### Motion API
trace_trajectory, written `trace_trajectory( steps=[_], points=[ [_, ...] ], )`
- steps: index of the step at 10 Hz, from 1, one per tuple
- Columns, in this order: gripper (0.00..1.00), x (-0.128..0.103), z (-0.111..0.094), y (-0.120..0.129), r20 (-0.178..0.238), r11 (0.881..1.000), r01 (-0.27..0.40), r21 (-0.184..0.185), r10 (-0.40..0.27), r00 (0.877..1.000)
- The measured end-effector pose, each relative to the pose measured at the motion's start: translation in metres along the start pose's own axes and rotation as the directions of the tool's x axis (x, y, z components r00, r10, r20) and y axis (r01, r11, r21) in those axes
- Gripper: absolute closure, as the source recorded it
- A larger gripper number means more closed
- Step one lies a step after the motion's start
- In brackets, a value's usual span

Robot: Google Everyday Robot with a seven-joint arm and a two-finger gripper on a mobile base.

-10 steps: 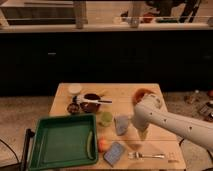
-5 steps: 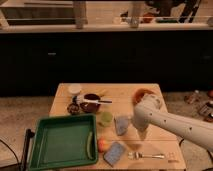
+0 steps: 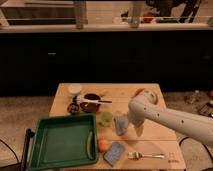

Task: Wipe table surface with towel

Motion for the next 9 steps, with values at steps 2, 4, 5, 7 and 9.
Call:
trace_trajectory(
  steps=[2, 4, 5, 7, 9],
  points=[
    [0.20, 0.000, 0.001, -0.009, -0.007, 1.000, -0.025, 0.002, 0.025, 1.000],
    [0.20, -0.004, 0.003, -0.021, -0.007, 0.998, -0.057, 0.010, 0.057, 0.998],
    [0.20, -0.004, 0.003, -0.026, -0.006, 0.997, -0.074, 0.014, 0.075, 0.997],
    [0.20, -0.014, 0.005, -0.042, 0.004, 0.996, -0.086, 0.023, 0.086, 0.996],
    [0.20, -0.015, 0.006, -0.051, 0.011, 0.995, -0.097, 0.033, 0.097, 0.995]
  ],
)
